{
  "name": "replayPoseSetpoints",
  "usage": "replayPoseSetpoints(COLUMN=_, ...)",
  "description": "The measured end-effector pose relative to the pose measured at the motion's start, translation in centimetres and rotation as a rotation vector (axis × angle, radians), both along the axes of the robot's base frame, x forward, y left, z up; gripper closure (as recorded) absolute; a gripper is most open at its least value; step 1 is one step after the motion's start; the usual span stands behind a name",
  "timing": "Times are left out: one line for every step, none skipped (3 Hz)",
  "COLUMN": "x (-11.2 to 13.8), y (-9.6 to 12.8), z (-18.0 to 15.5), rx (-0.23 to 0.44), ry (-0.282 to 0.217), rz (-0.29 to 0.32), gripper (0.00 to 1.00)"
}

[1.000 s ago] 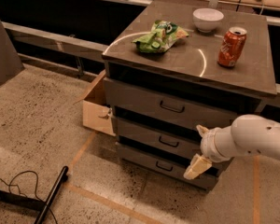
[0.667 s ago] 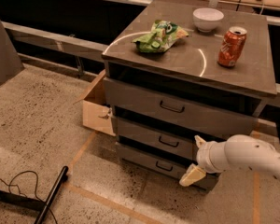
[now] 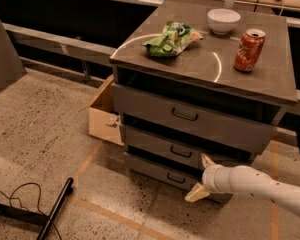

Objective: Open bottom drawer

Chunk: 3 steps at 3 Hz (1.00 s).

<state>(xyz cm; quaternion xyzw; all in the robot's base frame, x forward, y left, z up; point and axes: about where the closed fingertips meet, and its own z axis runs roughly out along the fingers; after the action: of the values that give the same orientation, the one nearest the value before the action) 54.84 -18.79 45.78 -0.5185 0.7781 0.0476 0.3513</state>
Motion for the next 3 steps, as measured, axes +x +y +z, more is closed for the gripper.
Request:
replayPoseSetpoints(x=0.8, y=0.3, z=-4.4, rx=-0.005, ry=0.005, rz=0.022, gripper=0.00)
replayPoseSetpoints(x=0.8, y=0.4, z=-7.8, rx=-0.019, ry=0.040, rz=0.032, gripper=0.00)
replayPoseSetpoints(x=1.4, y=0.5, z=-10.9, rx=-0.032, ry=0.078, rz=0.035, gripper=0.00)
